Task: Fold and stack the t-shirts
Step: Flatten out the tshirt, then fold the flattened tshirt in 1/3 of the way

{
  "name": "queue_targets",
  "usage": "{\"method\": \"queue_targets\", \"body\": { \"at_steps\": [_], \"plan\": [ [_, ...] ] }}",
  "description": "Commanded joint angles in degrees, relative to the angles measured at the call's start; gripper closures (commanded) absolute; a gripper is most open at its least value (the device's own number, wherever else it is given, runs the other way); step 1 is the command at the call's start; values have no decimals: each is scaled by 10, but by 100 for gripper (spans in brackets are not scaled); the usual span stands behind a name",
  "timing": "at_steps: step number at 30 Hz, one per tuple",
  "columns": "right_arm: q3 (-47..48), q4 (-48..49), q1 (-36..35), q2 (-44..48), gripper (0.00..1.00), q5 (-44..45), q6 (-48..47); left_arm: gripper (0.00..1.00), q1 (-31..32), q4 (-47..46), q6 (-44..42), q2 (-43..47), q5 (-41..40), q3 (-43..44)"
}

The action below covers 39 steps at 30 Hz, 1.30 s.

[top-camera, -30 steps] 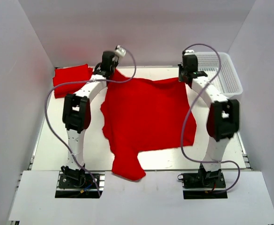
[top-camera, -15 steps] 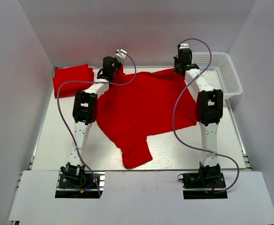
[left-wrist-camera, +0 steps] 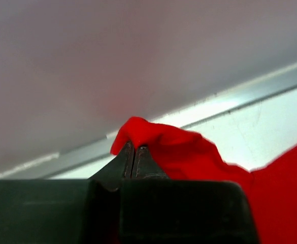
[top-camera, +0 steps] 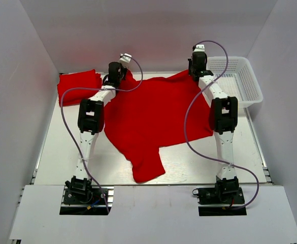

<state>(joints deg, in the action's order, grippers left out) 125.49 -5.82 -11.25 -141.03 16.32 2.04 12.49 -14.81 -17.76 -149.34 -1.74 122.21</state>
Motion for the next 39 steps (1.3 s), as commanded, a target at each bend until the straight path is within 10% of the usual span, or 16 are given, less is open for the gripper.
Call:
{"method": "queue_targets", "body": {
  "at_steps": [1,21,39],
  "plan": [
    [13,20,6,36,100,9,-17,100,1,68,19,94,-20,-14],
    [-38,-118,29,117,100,-37,-61,100,35,543,203,367,-56,-229],
    [-102,-147,41,168,100,-35,-83,100,75,721,221,454,50,-292]
  ]
}}
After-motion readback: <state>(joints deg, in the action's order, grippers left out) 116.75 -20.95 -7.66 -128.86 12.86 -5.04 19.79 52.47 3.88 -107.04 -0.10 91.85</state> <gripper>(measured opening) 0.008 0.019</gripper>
